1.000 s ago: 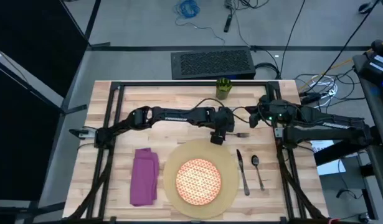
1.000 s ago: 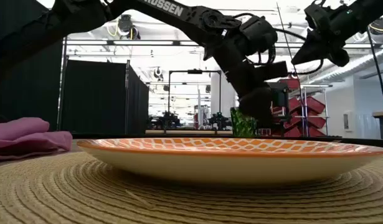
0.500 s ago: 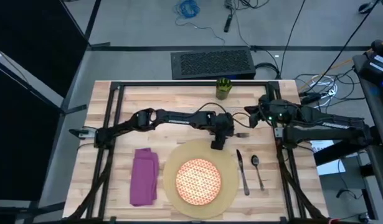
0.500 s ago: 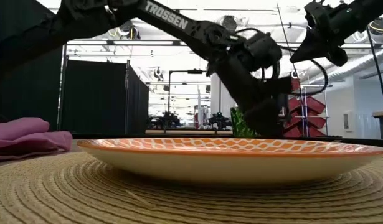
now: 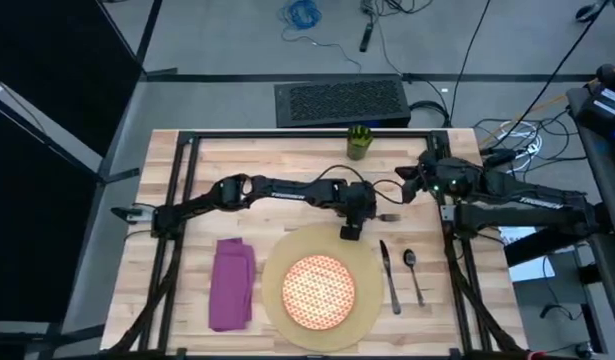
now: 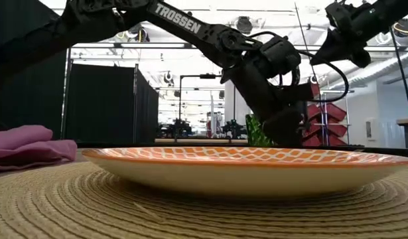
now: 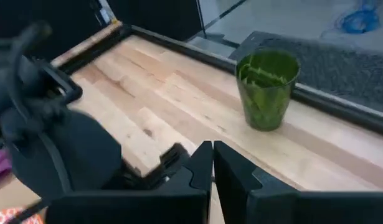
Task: Set table place
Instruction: Put the black fork on top of the purple table napkin
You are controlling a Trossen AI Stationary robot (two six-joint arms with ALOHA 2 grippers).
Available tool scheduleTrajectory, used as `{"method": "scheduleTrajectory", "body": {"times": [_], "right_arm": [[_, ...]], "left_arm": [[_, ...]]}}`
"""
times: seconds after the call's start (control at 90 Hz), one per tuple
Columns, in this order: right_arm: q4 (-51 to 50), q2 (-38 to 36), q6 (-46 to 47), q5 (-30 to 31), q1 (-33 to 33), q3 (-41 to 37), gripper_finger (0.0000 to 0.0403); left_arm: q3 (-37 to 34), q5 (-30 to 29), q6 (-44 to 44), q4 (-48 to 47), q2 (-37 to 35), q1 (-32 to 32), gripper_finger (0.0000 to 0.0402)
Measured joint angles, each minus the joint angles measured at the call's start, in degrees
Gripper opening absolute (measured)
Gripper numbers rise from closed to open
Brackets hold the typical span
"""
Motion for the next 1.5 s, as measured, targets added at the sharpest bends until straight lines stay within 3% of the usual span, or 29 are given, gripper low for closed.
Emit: {"method": "scheduleTrajectory", "body": {"times": [0.089,0.256,0.533,0.756,0.856,1.133,1.356,1.5], "right_arm": [[-0.1,-1.0,-0.9,0.0,-0.1,0.7,0.0],[-0.2,-2.7,-1.4,0.0,-0.1,0.8,0.0],[-0.6,-3.8,-3.2,0.1,-0.2,0.8,0.0],[-2.9,-4.4,-3.2,0.4,-1.9,0.8,0.0],[-3.7,-4.6,-3.0,0.4,-2.2,0.8,0.0],[-4.6,-4.6,-3.0,-0.1,-2.3,0.8,0.0],[-5.3,-4.6,-3.4,-0.4,-2.3,0.8,0.0],[-7.5,-4.6,-4.6,-1.9,-2.3,0.8,0.0]], "left_arm": [[0.0,0.0,0.0,0.0,0.0,0.0,0.0007],[0.0,-0.6,0.0,0.0,0.0,0.1,0.0002],[-0.2,-7.1,1.7,-3.8,-3.7,0.3,0.0001],[-0.1,-8.1,0.4,-13.8,-9.5,0.2,0.0],[-0.1,-8.0,-1.9,-22.6,-12.7,0.2,0.0],[-0.1,-7.6,-13.2,-42.9,-22.4,0.4,0.0],[-2.0,-9.2,-30.1,-50.5,-34.2,0.6,0.0],[-8.8,-12.0,-43.8,-53.2,-42.9,-1.3,0.0]]}}
